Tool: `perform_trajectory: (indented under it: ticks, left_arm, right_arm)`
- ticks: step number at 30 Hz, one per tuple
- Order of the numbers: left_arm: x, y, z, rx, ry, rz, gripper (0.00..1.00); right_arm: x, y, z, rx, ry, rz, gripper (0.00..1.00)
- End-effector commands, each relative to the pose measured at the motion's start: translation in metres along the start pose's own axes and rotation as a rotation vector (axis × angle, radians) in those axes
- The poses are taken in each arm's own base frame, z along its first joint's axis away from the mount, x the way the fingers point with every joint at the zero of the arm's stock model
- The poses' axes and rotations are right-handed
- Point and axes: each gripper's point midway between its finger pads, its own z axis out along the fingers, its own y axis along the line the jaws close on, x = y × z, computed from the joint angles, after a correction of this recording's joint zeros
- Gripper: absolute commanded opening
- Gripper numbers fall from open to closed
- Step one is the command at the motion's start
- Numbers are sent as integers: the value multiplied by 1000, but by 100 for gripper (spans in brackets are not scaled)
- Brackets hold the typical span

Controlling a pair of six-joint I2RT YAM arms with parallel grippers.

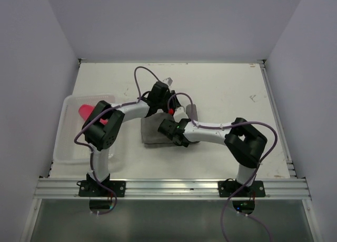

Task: Roll the towels
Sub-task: Roll the towel

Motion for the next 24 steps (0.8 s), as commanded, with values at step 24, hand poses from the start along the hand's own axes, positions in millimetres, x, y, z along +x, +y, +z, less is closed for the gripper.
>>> perform_trajectory:
  ticks: [24]
  left_arm:
    - [-22,-40,-26,410,-34,-175,33]
  right_arm:
    - [-6,25,-5,49,-82,-14,0]
